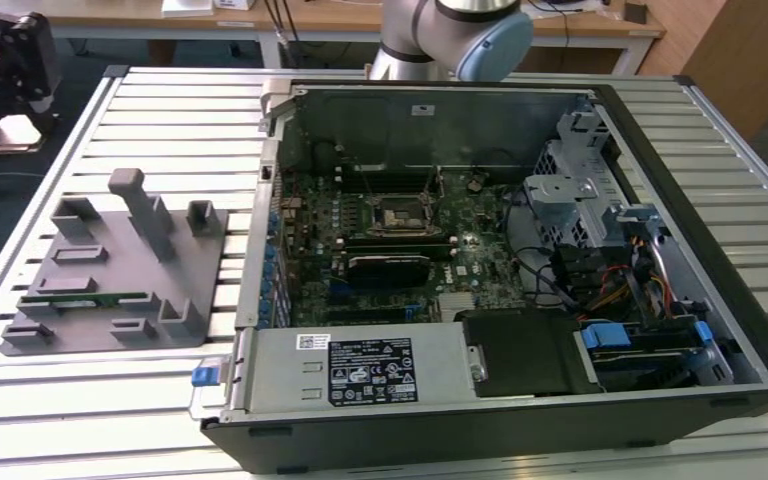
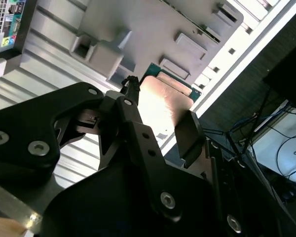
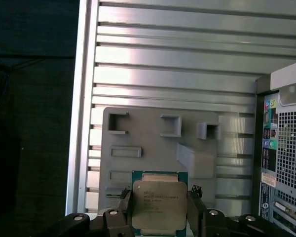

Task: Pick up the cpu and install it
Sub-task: 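Pick up the cpu and move it towards the insertion slot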

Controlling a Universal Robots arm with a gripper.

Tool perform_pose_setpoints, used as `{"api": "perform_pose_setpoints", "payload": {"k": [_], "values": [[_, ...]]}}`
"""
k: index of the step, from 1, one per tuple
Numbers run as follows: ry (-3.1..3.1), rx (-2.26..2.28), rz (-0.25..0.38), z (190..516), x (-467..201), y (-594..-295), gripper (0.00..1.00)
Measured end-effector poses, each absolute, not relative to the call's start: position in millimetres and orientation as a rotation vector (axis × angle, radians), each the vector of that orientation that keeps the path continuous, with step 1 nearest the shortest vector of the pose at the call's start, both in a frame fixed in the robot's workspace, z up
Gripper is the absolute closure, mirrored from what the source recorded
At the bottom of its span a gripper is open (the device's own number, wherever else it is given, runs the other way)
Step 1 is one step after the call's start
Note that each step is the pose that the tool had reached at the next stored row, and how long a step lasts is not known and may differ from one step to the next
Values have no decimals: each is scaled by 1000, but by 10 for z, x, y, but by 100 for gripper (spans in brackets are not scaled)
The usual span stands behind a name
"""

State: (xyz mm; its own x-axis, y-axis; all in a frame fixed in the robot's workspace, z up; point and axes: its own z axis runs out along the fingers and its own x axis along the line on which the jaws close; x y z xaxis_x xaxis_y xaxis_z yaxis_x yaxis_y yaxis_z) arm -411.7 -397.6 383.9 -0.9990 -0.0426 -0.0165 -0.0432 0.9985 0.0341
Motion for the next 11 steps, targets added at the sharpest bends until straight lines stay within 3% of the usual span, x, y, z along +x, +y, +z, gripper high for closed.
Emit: {"api": "perform_pose_setpoints", "payload": {"k": [11], "values": [[3125, -67, 54, 3818, -3662, -3960, 46]]}}
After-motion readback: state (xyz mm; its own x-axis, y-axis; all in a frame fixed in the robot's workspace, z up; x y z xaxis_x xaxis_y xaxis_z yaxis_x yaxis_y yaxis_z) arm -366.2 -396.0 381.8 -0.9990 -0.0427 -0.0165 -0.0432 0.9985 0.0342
